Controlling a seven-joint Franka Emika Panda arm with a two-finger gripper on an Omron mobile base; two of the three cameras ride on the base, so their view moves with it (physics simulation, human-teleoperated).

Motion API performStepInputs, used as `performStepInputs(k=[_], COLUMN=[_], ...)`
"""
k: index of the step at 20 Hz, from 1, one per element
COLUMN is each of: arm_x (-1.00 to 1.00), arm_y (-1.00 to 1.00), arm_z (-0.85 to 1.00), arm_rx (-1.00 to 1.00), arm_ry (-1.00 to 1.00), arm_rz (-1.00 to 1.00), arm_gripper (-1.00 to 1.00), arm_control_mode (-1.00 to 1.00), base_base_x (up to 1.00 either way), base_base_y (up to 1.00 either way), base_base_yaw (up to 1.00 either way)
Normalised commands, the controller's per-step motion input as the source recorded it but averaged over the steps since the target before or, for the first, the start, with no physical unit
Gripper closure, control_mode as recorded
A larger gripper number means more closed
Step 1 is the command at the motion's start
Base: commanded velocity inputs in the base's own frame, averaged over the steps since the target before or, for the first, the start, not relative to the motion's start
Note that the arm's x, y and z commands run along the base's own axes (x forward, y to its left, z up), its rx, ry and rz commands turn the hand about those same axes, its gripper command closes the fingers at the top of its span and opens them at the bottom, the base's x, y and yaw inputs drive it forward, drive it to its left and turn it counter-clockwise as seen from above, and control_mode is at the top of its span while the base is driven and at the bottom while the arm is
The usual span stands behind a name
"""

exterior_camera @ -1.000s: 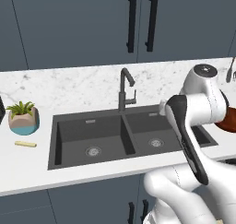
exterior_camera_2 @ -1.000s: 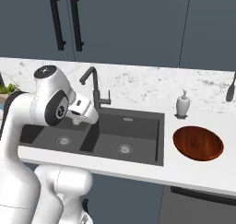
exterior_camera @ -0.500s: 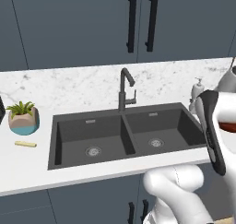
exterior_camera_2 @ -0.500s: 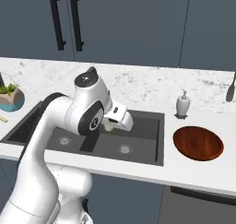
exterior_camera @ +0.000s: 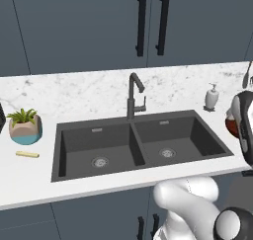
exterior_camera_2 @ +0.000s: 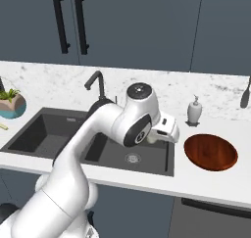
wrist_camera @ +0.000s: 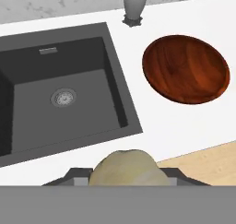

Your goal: Pick the garlic from the sink and place it in the bowl. Then pick the bowl and place it in the microwave. Then close the microwave door and press the start button.

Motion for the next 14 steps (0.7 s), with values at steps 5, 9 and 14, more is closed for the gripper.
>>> performStepInputs(k=[5, 9, 14], arm_x=[0.44, 0.57, 0.54], arm_y=[-0.95, -0.78, -0.67], arm_z=[-0.23, -0.36, -0.39], arm_rx=[0.00, 0.00, 0.01], arm_ry=[0.04, 0.05, 0.01], arm_rz=[0.00, 0.00, 0.00], arm_gripper=[1.00, 1.00, 1.00], arm_control_mode=[-1.00, -1.00, -1.00], base_base_x=[0.00, 0.00, 0.00], base_base_y=[0.00, 0.00, 0.00], base_base_yaw=[0.00, 0.00, 0.00])
